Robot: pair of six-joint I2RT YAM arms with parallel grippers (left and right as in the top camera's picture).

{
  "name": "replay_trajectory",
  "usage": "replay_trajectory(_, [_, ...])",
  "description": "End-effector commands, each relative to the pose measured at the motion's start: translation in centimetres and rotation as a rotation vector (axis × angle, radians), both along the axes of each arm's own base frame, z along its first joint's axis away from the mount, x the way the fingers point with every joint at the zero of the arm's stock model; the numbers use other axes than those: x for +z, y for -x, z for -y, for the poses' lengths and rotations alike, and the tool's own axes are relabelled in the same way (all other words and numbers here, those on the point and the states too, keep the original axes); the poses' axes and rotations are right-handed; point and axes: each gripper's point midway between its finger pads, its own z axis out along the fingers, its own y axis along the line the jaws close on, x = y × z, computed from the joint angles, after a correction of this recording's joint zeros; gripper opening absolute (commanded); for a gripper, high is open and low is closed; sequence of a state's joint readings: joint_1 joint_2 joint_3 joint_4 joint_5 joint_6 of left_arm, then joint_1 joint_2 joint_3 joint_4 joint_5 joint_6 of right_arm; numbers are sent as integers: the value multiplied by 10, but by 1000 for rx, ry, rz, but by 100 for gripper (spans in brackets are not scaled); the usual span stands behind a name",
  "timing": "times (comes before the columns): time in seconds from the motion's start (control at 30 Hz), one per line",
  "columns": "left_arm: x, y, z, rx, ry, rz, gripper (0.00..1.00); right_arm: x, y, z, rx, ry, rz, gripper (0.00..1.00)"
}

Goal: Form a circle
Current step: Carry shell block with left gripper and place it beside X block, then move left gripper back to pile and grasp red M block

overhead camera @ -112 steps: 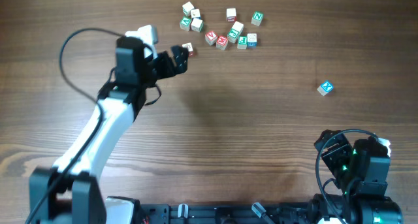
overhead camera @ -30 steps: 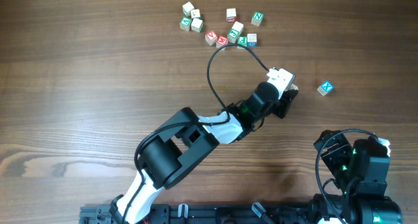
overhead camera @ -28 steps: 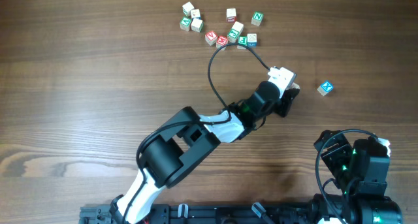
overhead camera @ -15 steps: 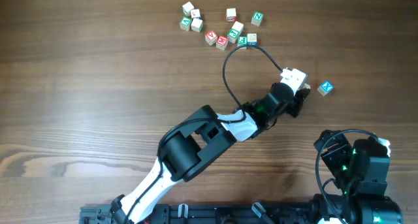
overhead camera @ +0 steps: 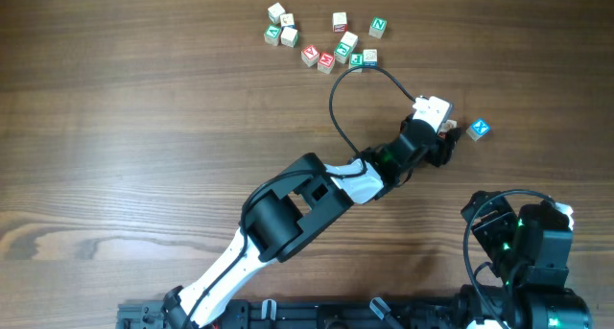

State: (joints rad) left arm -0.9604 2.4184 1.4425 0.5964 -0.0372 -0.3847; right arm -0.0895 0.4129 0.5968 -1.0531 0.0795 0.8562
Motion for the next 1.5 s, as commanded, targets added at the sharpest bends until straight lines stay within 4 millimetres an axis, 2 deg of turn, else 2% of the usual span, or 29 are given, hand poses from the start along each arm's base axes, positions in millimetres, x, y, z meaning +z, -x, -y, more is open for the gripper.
replay_trajectory(0.0, [13, -11, -8, 29, -23, -7, 77, 1, 0, 2, -17, 7, 8, 100])
replay_trajectory(0.1, [44, -26, -28, 64, -51, -19, 100, 1, 0, 2, -17, 7, 8, 100])
replay_trajectory(0.13, [62, -33, -40, 85, -54, -23, 100, 1, 0, 2, -17, 6, 8, 100])
replay_trajectory(0.27, [113, -57, -81, 158, -56, -27, 100, 1, 0, 2, -17, 7, 8, 100])
replay_trajectory(0.33, [124, -76, -111, 215, -64, -36, 100, 1, 0, 2, -17, 7, 8, 100])
replay_trajectory(0.43, [115, -116, -162, 316, -90, -47, 100, 1, 0, 2, -17, 7, 8, 100])
replay_trajectory(0.5, [96, -139, -195, 354, -158, -34, 100, 1, 0, 2, -17, 7, 8, 100])
replay_trajectory(0.57, [69, -156, -220, 393, -176, -69, 100, 1, 0, 2, -16, 7, 8, 100])
replay_trajectory(0.63, [35, -161, -229, 374, -186, -128, 100, 1, 0, 2, -16, 7, 8, 100])
replay_trajectory(0.7, [6, -155, -225, 331, -197, -179, 99, 1, 0, 2, -17, 7, 8, 100])
replay_trajectory(0.8, [-16, -145, -217, 280, -254, -182, 96, 1, 0, 2, -17, 7, 8, 100])
replay_trajectory(0.93, [-16, -144, -215, 276, -256, -182, 95, 1, 0, 2, -16, 7, 8, 100])
replay_trajectory(1.0, [-17, -148, -224, 304, -268, -182, 94, 1, 0, 2, -16, 7, 8, 100])
replay_trajectory(1.1, [-16, -168, -261, 465, -332, -137, 100, 1, 0, 2, -17, 7, 8, 100])
replay_trajectory(1.23, [-20, -180, -296, 524, -341, -163, 100, 1, 0, 2, -17, 7, 8, 100])
replay_trajectory(1.33, [-15, -192, -317, 566, -324, -153, 100, 1, 0, 2, -17, 7, 8, 100])
replay_trajectory(1.4, [-5, -194, -315, 549, -297, -144, 100, 1, 0, 2, -17, 7, 8, 100])
replay_trajectory(1.47, [9, -190, -300, 500, -264, -135, 100, 1, 0, 2, -17, 7, 8, 100])
